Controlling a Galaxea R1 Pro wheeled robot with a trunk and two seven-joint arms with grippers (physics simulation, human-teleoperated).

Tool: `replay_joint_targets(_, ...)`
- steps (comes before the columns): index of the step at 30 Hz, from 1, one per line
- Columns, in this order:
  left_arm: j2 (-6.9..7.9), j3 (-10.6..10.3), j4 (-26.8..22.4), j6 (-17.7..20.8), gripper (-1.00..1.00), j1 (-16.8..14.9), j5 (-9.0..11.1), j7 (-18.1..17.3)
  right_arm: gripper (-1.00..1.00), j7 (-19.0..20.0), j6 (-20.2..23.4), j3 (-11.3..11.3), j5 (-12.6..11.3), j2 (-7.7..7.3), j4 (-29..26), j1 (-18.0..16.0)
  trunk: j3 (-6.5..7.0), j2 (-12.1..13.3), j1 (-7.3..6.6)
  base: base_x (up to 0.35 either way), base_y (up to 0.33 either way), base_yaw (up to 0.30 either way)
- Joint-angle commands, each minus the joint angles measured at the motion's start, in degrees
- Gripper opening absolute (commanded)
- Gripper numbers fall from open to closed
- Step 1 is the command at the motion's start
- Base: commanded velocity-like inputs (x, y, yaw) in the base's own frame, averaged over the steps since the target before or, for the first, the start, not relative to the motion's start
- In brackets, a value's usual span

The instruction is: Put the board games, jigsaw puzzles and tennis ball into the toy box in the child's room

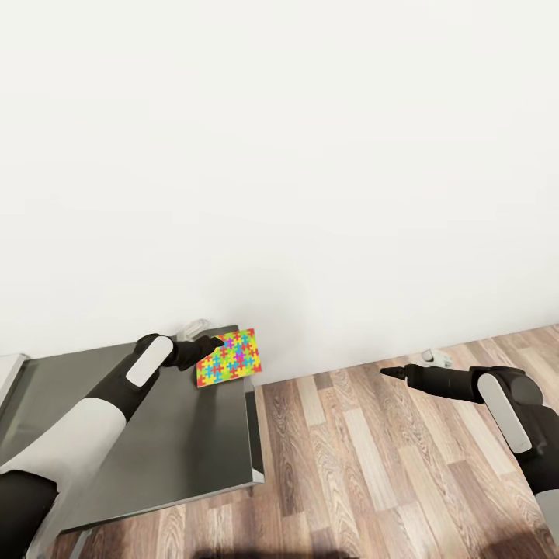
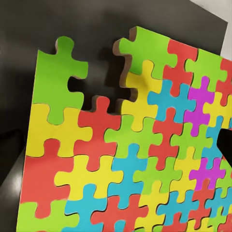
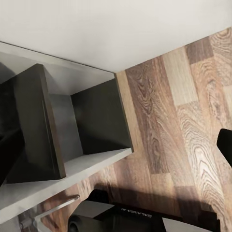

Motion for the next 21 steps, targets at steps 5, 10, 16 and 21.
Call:
replay_joint_targets(5,0.12,-0.3,-0.1,0.0,1.0,0.0,0.6,0.5,1.0,0.6,0.2,-0.1,0.5,0.0,0.0,0.0,-0.09,-0.1,0.03,0.0,0.0,-0.012)
replay_joint_targets(10,0.14,-0.2,-0.1,0.0,1.0,0.0,0.6,0.5,1.0,0.6,0.2,0.0,0.5,0.01,0.0,0.0,-0.09,-0.1,0.03,0.0,0.0,-0.004)
replay_joint_targets(16,0.14,-0.2,-0.1,0.0,1.0,0.0,0.6,0.5,1.0,0.6,0.2,0.0,0.5,0.01,0.0,0.0,-0.09,-0.1,0.03,0.0,0.0,-0.001)
replay_joint_targets(21,0.2,-0.2,-0.1,0.0,1.0,0.0,0.6,0.5,1.0,0.6,0.2,0.0,0.5,0.01,0.0,0.0,-0.09,-0.1,0.03,0.0,0.0,0.0)
